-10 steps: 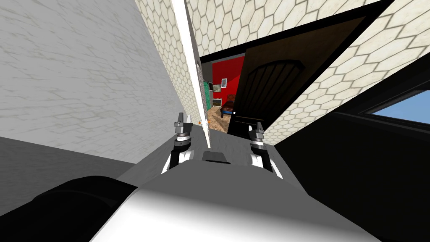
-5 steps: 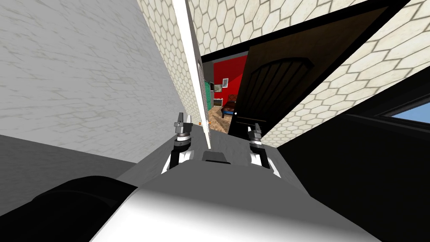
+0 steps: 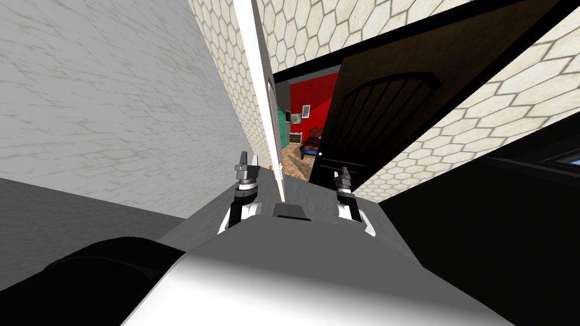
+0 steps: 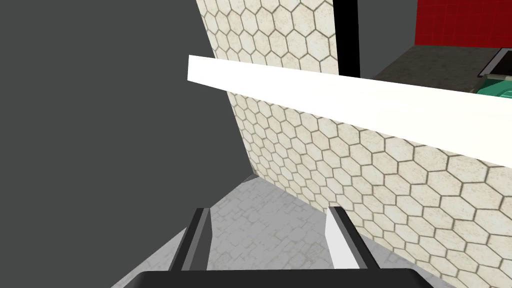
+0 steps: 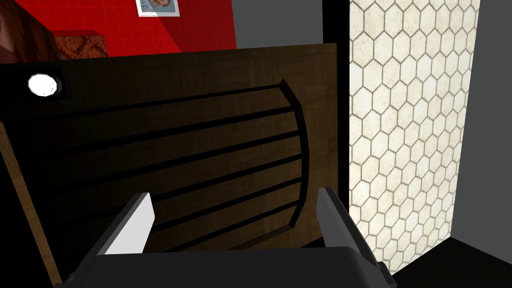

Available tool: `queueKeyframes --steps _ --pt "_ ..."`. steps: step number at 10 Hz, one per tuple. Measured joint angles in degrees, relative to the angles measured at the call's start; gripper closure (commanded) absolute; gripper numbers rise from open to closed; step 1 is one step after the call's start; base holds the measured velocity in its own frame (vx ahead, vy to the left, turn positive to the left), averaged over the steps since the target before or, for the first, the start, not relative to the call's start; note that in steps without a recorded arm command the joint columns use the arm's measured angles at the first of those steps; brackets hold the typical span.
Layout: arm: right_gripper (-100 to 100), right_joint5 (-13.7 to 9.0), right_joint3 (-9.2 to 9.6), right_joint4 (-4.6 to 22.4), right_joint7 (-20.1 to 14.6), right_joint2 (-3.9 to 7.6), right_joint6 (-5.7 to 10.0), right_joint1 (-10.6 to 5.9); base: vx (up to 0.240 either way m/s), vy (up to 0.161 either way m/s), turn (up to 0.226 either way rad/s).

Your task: Pull the door open

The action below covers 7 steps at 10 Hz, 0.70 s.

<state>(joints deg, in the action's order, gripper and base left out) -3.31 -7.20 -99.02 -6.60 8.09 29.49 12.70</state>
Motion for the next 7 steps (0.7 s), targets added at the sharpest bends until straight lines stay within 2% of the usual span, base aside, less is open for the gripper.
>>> queueKeyframes --steps 6,7 --pt "-100 -1.1 -1.38 7.2 0.8 1.45 0.21 -3.48 0.051 0.004 0.035" --pt "-100 -1.5 -1.78 9.2 0.8 2.02 0.54 -4.52 0.076 -0.003 0.075"
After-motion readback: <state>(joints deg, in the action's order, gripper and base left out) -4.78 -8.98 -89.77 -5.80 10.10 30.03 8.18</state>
